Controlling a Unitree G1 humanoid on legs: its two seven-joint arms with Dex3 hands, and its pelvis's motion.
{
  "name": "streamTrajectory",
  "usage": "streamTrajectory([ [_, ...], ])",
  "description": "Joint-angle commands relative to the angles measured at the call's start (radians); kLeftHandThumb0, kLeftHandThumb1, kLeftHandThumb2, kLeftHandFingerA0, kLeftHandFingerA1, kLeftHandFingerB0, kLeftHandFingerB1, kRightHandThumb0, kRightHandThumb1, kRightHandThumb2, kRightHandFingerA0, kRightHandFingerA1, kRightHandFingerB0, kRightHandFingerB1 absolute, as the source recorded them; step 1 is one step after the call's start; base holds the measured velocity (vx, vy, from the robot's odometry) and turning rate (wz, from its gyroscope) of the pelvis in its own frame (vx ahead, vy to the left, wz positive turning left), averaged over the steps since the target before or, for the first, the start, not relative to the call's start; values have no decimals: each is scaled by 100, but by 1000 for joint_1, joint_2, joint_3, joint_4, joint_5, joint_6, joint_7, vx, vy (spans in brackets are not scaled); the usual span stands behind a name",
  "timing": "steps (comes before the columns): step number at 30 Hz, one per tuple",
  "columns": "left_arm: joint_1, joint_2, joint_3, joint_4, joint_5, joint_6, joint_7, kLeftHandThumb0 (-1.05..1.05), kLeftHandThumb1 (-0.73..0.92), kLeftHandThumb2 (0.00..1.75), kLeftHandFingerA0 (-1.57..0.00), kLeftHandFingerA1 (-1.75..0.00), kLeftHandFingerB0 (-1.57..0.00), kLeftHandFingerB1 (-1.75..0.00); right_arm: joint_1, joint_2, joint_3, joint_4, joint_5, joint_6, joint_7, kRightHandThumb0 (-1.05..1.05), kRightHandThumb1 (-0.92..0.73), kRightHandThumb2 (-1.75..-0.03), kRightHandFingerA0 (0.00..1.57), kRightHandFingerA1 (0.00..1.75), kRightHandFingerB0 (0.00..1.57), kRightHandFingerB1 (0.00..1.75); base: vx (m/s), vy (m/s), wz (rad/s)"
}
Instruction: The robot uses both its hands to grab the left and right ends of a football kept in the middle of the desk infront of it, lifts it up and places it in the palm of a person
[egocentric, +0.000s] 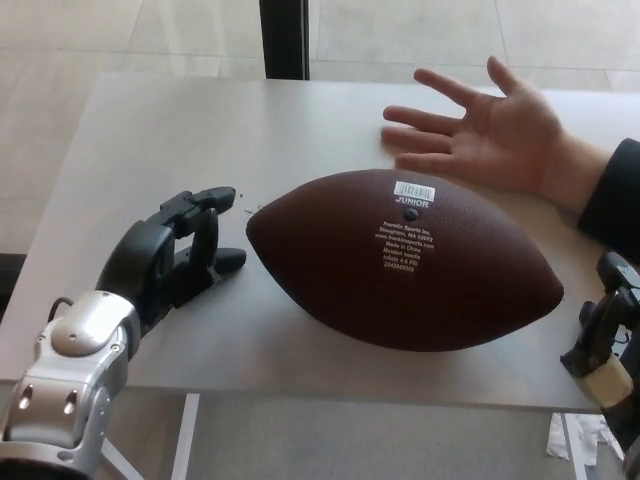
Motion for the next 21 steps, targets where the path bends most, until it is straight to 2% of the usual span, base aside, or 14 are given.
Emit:
streamTrajectory([
  [1, 7, -61, 40, 37, -5, 25, 60, -105, 86, 129, -36, -67, -7, -29, -63, -23, -24, 23, 5, 15, 14, -92, -80, -125, 9, 49, 0, 26, 0, 0, 0],
  [3, -3, -77, 44, 34, 5, 29, 69, -105, 88, 130, -37, -67, -9, -26, -76, -26, -23, 20, -2, 20, 13, -92, -81, -125, 9, 50, 0, 23, 0, 0, 0],
  [4, -19, -93, 49, 35, -5, 32, 72, -105, 92, 90, -36, -64, -6, -28, -95, -33, -26, 19, -5, 27, 12, -93, -83, -126, 17, 53, 0, 23, 0, 0, 0],
  [5, -29, -101, 53, 43, -6, 26, 69, -103, 92, 89, -38, -65, -3, -29, -109, -34, -31, 21, -2, 30, 13, -101, -91, -85, 15, 45, 6, 23, 0, 0, 0],
  [6, -47, -119, 62, 55, -16, 29, 72, -105, 87, 131, -37, -67, -5, -18, -133, -40, -39, 22, 3, 45, 14, -91, -84, -127, 9, 50, 0, 26, 0, 0, 0],
  [9, -47, -144, 66, 52, -15, 41, 79, -99, 84, 131, -32, -65, 0, -17, -151, -41, -43, 21, 1, 64, 11, -91, -86, -128, 8, 49, 0, 20, 0, 0, 0],
  [10, -46, -152, 67, 57, -20, 43, 74, -105, 91, 133, -38, -68, -5, -15, -154, -40, -43, 22, -1, 66, 12, -84, -81, -126, 2, 47, 1, 24, 0, 0, 0],
  [13, -44, -173, 74, 56, -33, 72, 72, -95, 84, 130, -32, -65, 0, -19, -167, -29, -44, 36, 5, 72, 10, -83, -80, -126, 3, 48, 3, 24, 0, 0, 0],
  [14, -45, -183, 76, 65, -36, 75, 72, -105, 89, 131, -43, -71, -6, -17, -168, -22, -42, 53, 5, 58, 12, -84, -80, -126, 3, 49, 3, 24, 0, 0, 0],
  [15, -46, -187, 77, 69, -37, 77, 72, -105, 89, 131, -43, -71, -6, -17, -169, -19, -41, 61, 5, 52, 13, -84, -80, -126, 3, 49, 3, 24, 0, 0, 0],
  [16, -46, -190, 75, 72, -34, 79, 70, -105, 92, 90, -39, -66, -6, -27, -166, -12, -43, 61, 10, 57, 10, -85, -81, -126, 3, 49, 0, 24, 0, 0, 0],
  [19, -48, -194, 54, 102, -16, 67, 59, -105, 92, 91, -46, -69, -6, -28, -136, 33, -37, 71, 23, 63, 0, -91, -84, -128, 14, 53, 0, 21, 0, 0, 0],
  [20, -51, -196, 47, 108, -9, 66, 60, -105, 92, 90, -50, -71, -9, -29, -128, 47, -34, 76, 23, 66, -6, -83, -77, -121, 10, 51, 2, 29, 0, 0, 0],
  [21, -55, -196, 42, 113, -5, 68, 64, -104, 92, 90, -49, -70, -11, -31, -123, 58, -31, 81, 19, 69, -12, -101, -92, -89, 15, 46, 6, 22, 0, 0, 0],
])
